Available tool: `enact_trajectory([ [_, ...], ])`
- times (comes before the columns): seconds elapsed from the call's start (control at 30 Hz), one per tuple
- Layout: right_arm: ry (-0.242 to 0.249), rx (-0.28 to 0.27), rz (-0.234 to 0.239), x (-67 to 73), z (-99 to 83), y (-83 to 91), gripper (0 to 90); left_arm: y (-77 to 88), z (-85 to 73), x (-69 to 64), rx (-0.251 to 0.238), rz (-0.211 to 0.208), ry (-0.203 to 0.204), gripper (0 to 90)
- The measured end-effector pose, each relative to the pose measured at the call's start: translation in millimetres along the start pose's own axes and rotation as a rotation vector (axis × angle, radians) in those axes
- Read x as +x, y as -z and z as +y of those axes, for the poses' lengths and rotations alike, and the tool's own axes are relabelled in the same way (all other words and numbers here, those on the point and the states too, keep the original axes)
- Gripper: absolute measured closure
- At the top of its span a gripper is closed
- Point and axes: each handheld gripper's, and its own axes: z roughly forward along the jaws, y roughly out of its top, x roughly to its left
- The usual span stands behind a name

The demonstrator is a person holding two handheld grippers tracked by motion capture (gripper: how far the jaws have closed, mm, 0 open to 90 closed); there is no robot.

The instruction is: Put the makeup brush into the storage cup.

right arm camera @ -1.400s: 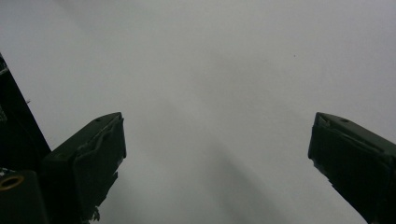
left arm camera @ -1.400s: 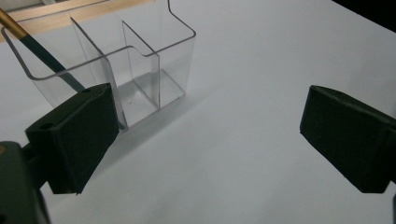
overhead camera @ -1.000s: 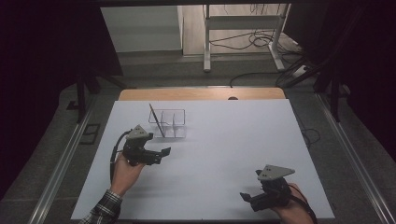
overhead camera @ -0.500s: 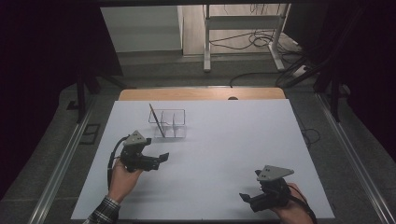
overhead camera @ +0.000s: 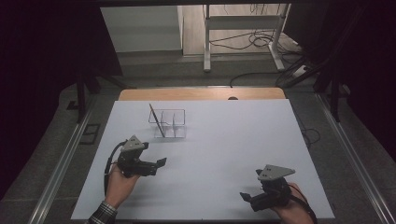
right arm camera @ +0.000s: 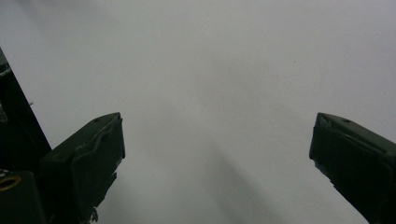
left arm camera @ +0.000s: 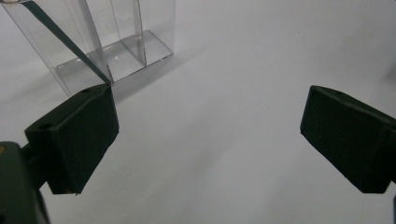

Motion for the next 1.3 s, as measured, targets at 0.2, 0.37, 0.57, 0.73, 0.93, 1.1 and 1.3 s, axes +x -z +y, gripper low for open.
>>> enact_trajectory([
  [0.2,-0.001,-0.002,-0.001,-0.4,0.0,0.2,3.4,5.0,-3.4,-0.9,-0.008,0.004,0.005,4.7],
  [0.37,-0.003,-0.003,-0.002,-0.6,0.0,0.3,3.3,8.1,-6.5,-2.3,-0.007,0.003,0.006,4.7],
  [0.57,-0.007,-0.005,-0.004,-0.8,-0.1,0.7,3.2,12.7,-9.8,-4.3,-0.012,0.004,0.012,4.7],
  [0.73,-0.008,-0.008,-0.004,-1.3,-0.2,0.9,3.0,17.1,-12.7,-5.0,-0.016,0.005,0.017,4.7],
  [0.93,-0.011,-0.01,-0.006,-1.8,-0.2,1.1,2.8,22.1,-16.3,-5.5,-0.021,0.008,0.022,4.7],
  [1.1,-0.012,-0.011,-0.007,-1.9,-0.2,1.4,2.7,25.5,-18.8,-5.8,-0.025,0.01,0.027,4.7],
  [1.3,-0.014,-0.014,-0.007,-2.3,-0.3,1.8,2.6,30.1,-22.4,-6.2,-0.028,0.012,0.032,4.8],
])
